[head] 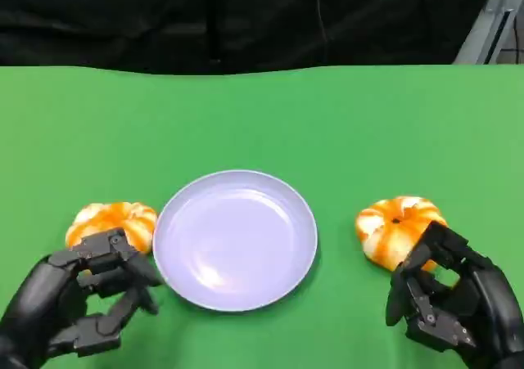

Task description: Grasp the bread from the table and place it into the plate.

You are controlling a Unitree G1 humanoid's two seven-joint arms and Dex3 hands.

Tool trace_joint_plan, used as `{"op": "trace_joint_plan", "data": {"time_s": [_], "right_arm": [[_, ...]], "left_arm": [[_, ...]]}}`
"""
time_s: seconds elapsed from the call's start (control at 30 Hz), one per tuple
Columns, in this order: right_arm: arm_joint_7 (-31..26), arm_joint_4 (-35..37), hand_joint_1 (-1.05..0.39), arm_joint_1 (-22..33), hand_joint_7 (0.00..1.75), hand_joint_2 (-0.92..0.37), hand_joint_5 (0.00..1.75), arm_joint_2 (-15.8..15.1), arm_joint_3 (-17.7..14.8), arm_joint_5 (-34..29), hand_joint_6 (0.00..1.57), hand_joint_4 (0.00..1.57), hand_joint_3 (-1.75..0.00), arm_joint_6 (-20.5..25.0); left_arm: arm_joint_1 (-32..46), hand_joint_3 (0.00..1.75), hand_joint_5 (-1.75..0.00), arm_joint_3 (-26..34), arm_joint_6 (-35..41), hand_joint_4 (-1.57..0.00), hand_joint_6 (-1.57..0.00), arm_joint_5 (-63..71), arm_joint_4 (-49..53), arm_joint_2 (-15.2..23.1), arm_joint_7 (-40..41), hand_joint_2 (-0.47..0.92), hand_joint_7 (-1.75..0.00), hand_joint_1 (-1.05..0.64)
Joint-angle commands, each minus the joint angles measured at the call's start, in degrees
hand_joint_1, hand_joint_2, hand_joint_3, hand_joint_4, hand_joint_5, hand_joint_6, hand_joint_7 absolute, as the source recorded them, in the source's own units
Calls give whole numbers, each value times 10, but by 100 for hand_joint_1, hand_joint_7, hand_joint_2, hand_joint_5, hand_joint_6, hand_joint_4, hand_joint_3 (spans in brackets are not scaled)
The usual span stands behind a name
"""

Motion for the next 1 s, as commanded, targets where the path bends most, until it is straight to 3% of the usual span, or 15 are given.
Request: {"op": "trace_joint_plan", "data": {"time_s": [0.03,0.2,0.3,0.4,0.67,1.0], "right_arm": [[-2,-4,-13,-7,175,-62,175,-7,-6,9,62,85,-108,4],[-1,-4,-13,-6,175,-62,175,-9,-6,7,61,84,-107,6],[0,-4,-13,-7,175,-62,175,-9,-6,8,61,84,-106,5],[-2,-4,-13,-6,175,-62,175,-8,-6,7,60,84,-106,5],[-3,4,-13,-11,175,-62,175,-5,-6,6,61,84,-106,2],[-13,-8,-12,-7,175,-62,175,-3,0,-2,61,84,-107,7]], "left_arm": [[-9,20,-38,9,-41,-27,-53,60,1,33,46,92,-9,-47],[-5,31,-21,15,-31,-10,-33,161,-32,72,115,92,0,-71],[-4,28,-17,17,-5,-7,-33,259,-58,91,180,92,-1,-74],[-21,25,-17,4,15,-11,-35,343,-60,116,229,92,-2,-77],[-119,5,-10,-86,63,-28,-45,491,11,198,242,92,-2,-77],[-243,1,-5,-188,48,-38,-48,513,201,203,277,92,-1,-81]]}}
